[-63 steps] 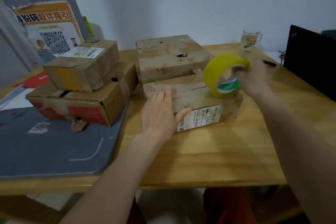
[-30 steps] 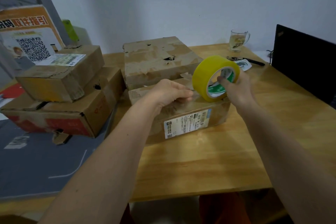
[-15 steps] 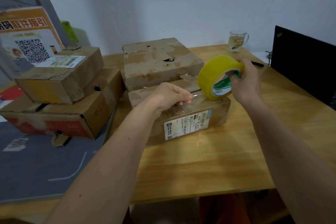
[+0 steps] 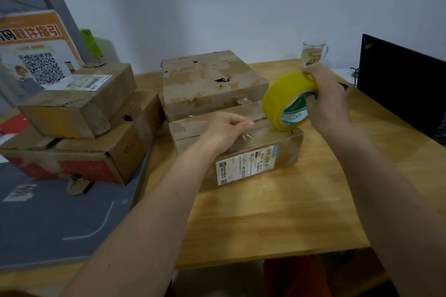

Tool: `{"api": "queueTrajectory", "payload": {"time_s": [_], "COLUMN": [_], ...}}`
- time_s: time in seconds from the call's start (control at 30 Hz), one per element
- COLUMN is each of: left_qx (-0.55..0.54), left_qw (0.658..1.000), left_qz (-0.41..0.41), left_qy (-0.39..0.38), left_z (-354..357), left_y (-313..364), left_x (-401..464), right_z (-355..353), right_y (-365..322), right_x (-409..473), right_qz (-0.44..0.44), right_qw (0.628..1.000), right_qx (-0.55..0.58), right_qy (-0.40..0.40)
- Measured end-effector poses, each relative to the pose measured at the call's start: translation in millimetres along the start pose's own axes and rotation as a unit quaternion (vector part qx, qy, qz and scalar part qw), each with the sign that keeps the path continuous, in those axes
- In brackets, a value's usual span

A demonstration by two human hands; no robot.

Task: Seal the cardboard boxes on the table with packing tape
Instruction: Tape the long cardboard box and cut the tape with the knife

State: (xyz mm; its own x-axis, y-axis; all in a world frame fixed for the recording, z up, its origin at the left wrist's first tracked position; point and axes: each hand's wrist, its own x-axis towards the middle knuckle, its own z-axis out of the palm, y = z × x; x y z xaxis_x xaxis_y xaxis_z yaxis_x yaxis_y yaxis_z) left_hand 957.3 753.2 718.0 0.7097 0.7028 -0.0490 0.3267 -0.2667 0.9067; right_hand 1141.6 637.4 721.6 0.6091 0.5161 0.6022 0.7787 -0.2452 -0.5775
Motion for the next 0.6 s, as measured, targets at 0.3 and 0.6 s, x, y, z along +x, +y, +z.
{"api": "queueTrajectory", "payload": {"time_s": [0.3,0.6], "left_qx": [0.228,0.231], "left_qw": [0.966,0.968], "left_qz": [0.108,0.082], "left_qy": [0.062,0.057], "left_z": [14,12], "left_y": [-11,-12], "left_x": [-7,-4], "right_z": [9,20], "right_y": [2,9], "right_x": [-1,-2], "right_qz": [0.184,0.175], "right_qw": [0.961,0.957], "right_qx": [0.208,0.230], "right_qy": [-0.012,-0.013]}}
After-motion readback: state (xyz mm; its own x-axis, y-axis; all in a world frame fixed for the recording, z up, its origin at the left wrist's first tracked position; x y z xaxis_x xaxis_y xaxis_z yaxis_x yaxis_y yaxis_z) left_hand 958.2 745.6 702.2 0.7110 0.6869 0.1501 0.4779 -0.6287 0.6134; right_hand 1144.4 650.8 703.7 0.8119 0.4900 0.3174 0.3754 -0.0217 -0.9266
